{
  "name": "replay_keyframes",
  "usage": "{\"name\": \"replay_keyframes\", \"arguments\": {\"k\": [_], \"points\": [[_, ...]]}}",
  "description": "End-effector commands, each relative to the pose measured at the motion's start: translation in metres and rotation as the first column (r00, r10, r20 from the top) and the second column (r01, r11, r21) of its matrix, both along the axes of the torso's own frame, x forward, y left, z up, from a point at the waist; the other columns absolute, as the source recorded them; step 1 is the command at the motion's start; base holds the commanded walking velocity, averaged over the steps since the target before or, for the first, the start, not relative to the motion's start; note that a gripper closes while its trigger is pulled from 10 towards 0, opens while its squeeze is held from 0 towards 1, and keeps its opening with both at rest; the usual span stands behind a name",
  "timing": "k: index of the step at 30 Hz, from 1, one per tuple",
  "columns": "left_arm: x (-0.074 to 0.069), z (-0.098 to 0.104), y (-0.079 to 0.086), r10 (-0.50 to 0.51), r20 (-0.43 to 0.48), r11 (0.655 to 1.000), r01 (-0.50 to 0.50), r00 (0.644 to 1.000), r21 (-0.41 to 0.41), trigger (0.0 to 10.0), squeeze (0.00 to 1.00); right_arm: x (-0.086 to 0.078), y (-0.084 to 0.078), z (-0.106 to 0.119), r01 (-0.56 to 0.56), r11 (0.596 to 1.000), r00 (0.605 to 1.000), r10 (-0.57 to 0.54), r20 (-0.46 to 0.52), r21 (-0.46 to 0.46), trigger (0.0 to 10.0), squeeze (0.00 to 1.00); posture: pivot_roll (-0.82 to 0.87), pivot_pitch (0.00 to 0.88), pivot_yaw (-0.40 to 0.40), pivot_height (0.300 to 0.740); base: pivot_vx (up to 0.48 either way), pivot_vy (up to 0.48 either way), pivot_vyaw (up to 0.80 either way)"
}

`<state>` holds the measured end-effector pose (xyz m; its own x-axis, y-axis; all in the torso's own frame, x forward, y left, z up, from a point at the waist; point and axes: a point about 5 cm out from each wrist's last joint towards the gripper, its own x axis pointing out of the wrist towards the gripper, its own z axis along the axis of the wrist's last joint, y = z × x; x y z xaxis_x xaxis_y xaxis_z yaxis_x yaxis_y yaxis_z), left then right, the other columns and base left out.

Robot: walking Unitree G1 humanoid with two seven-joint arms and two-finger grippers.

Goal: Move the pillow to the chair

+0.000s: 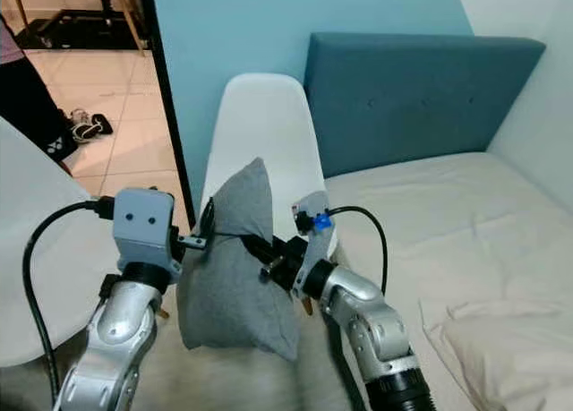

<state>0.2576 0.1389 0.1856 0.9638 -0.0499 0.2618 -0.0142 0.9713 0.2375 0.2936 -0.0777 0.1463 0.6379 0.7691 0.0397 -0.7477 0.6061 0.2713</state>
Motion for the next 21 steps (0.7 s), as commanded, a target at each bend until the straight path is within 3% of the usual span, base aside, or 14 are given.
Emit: {"name": "replay_keyframes", "arguments": {"k": [1, 7, 21], "points": [[0.0001, -0.0062, -0.0019, -0.025, -0.03, 0.999, 0.026, 0.999, 0.024, 10.0, 0.0, 0.0039, -0.0064, 0.0075, 0.046, 0.999, 0.998, -0.047, 0.052, 0.018, 10.0, 0.0, 0.11, 0.0, -0.117, 0.74, 0.0, 0.0, 0.58], [0.0009, -0.0072, 0.0027, -0.012, -0.039, 1.0, 0.011, 0.999, -0.015, 10.0, 0.0, 0.0061, -0.0079, 0.0073, 0.052, 0.998, 0.998, -0.053, 0.046, 0.022, 10.0, 0.0, 0.12, 0.0, -0.118, 0.74, 0.0, 0.0, 0.58], [0.0035, -0.0059, 0.0035, -0.015, -0.038, 1.0, 0.014, 0.999, -0.008, 10.0, 0.0, 0.0076, -0.0065, 0.0085, 0.053, 0.998, 0.997, -0.054, 0.052, 0.029, 10.0, 0.0, 0.11, 0.0, -0.108, 0.74, 0.0, 0.0, 0.58]]}}
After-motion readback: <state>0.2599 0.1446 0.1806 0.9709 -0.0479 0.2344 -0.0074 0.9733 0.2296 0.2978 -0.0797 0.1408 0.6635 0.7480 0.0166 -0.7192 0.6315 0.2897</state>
